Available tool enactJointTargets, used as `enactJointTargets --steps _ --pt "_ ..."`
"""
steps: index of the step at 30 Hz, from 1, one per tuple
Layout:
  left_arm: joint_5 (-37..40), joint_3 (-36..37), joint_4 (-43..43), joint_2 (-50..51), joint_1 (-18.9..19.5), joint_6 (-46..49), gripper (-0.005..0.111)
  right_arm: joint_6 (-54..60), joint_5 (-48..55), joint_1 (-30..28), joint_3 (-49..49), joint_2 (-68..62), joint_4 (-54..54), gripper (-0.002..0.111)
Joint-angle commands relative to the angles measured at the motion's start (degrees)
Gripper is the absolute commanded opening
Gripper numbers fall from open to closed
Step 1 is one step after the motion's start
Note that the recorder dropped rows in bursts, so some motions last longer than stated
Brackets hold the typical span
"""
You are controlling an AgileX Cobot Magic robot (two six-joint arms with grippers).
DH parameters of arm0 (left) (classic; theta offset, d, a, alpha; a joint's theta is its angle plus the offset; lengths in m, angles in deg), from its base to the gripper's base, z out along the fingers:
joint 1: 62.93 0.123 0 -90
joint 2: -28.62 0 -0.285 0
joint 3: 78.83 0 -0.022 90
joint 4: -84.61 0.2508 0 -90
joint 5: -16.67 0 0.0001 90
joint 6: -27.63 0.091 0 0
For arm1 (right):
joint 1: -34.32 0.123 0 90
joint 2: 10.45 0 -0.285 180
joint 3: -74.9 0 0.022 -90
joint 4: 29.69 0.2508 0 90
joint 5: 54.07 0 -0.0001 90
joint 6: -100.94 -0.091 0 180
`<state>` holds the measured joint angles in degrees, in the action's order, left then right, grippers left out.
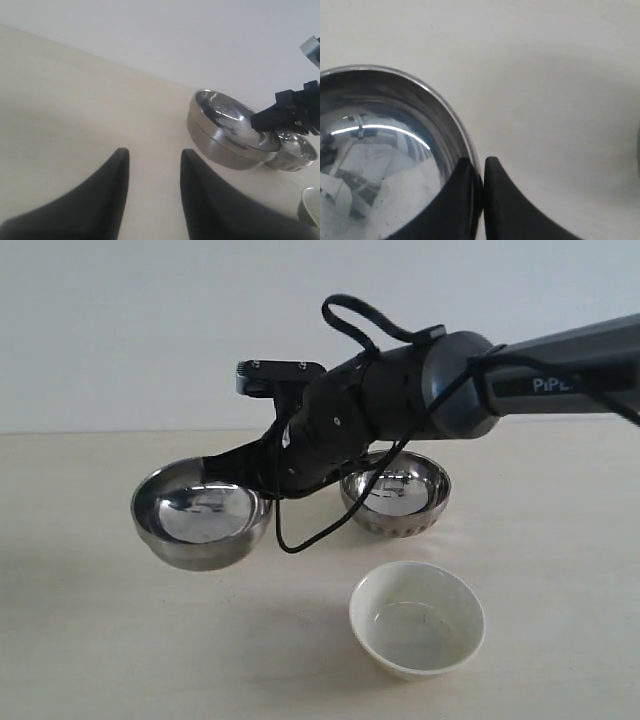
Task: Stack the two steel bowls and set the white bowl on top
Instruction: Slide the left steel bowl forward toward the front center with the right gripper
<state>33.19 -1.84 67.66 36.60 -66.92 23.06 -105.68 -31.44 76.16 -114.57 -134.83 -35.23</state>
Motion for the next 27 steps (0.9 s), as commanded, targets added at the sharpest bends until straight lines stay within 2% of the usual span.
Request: enactJointTargets --steps 1,13,18,23,27 --pt "-0.18 0.23 -0.19 -0.19 0.16 0.07 0.032 2.14 6.41 0.07 2.95 4.16 -0.13 0.0" --pt "-0.18 0.23 -0.19 -0.19 0.16 0.07 0.032 1.09 -5.57 2.18 18.7 8.63 0.86 0.0" --pt "-0.18 0.23 -0.19 -0.19 0.16 0.07 0.032 0.96 -6.91 2.62 19.34 8.63 -0.13 0.0" --pt "-0.18 0.23 -0.19 -0.19 0.16 0.07 0.032 -0.58 -5.85 -0.05 19.34 8.53 -1.9 0.0" --pt "-0.18 0.23 -0.19 -0.19 0.16 0.07 0.032 -0.21 -6.56 -0.05 19.34 8.53 -2.02 0.0"
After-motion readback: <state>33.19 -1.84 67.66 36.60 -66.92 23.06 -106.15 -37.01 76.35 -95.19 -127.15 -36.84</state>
